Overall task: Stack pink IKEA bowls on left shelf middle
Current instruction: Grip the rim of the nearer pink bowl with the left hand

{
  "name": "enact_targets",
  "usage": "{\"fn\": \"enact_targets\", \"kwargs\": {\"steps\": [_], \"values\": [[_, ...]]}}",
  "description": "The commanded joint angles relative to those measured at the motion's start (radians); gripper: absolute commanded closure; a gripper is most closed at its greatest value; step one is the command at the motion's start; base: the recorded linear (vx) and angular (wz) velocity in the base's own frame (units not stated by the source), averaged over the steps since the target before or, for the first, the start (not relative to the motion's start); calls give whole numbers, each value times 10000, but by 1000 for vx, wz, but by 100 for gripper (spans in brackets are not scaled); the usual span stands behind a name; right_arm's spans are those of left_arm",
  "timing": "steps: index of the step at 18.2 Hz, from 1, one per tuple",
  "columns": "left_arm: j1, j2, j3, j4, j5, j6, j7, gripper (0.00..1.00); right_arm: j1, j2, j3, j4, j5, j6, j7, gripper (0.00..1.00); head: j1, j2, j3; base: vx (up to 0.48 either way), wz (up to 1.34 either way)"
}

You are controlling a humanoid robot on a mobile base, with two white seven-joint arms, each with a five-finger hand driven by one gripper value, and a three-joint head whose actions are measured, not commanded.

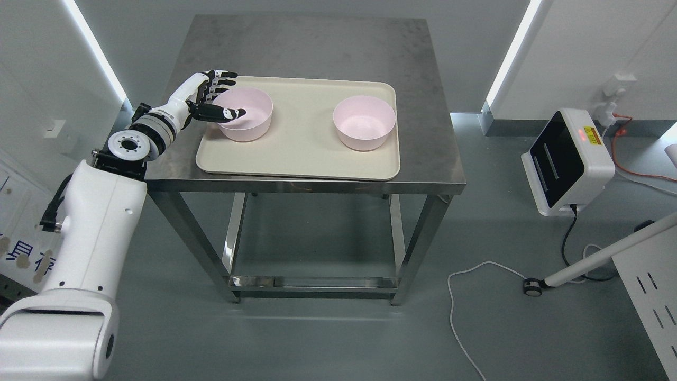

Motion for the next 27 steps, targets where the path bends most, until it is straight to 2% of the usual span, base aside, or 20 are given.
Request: {"fn": "enact_targets", "kwargs": {"steps": [1, 7, 12, 18, 23, 27], "values": [[-355, 28, -716, 281, -89, -34, 3, 39, 291, -175, -123, -337, -22, -39, -5, 0, 0, 0, 0, 0, 0], [-662, 28, -2158, 601, -625, -18, 18, 39, 291, -175, -123, -337, -22, -39, -5, 0, 0, 0, 0, 0, 0], [-891, 28, -2130, 1185, -918, -49, 34, 40, 291, -175, -123, -337, -22, -54, -5, 0, 0, 0, 0, 0, 0], [-923, 44, -1930, 1140, -887, -447, 34, 63, 291, -175, -107, -337, -22, -54, -5, 0, 0, 0, 0, 0, 0], [-923, 44, -2052, 1140, -933, -1336, 34, 83, 291, -175, -123, -337, -22, -54, -5, 0, 0, 0, 0, 0, 0], [-877, 13, -2160, 1140, -1101, -1414, 34, 84, 291, -175, -107, -337, -22, -39, -5, 0, 0, 0, 0, 0, 0]]}}
